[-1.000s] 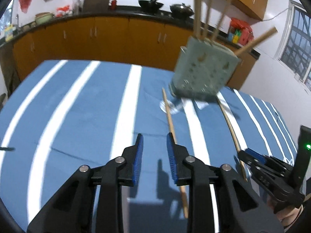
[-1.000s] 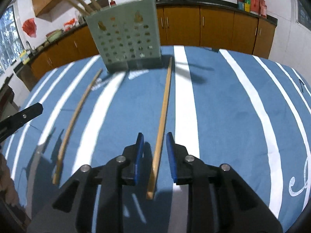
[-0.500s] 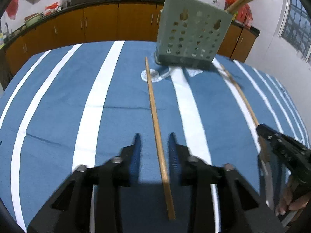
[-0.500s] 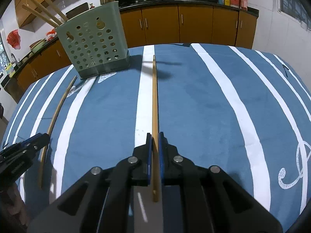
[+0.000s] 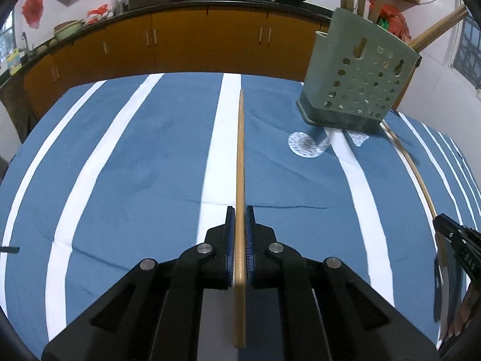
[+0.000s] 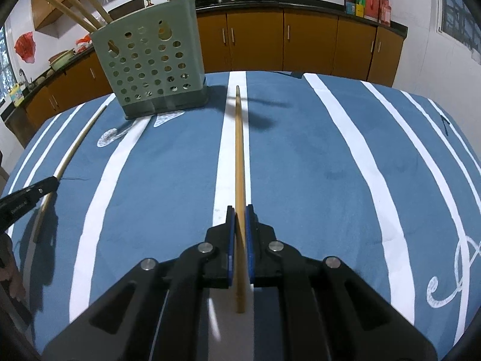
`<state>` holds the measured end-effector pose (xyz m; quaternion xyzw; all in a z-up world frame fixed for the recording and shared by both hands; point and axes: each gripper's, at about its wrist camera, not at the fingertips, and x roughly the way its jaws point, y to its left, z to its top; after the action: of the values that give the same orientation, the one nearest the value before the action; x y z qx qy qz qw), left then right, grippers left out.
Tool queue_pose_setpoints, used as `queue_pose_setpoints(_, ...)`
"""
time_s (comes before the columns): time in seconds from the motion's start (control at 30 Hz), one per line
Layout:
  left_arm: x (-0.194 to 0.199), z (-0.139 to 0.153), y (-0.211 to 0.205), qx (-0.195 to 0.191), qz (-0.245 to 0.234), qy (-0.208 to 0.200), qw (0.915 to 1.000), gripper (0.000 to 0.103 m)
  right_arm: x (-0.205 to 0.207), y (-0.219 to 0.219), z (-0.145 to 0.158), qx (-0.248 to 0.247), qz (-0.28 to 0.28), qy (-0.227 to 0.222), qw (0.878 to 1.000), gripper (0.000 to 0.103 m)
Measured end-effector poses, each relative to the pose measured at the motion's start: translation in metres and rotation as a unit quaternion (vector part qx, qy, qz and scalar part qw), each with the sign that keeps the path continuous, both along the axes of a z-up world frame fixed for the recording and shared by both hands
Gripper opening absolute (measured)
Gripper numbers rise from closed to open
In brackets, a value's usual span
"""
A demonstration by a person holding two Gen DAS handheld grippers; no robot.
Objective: Organize utensils
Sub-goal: 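Hold the grasped chopsticks in both tools on the table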
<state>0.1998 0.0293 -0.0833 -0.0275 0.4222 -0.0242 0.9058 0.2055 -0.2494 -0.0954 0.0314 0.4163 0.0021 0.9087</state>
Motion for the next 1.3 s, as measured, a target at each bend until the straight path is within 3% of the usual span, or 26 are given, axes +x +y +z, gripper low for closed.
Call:
queue_pose_setpoints(0.3,0.0001,-0.0003,0.0036,-0.017,0.0,0.001,0.9999,0.009,0.0021,0.0013,-0.0009,-0.001,-0.001,0.001,1.0,0.009)
queue_pose_setpoints(1.3,0.0001,0.0003,0.0025,-0.012,0.001,0.001,0.9999,0.009,0.0022,0.0006,-0.0008,0.005,-0.001,0.001,1.0,0.009)
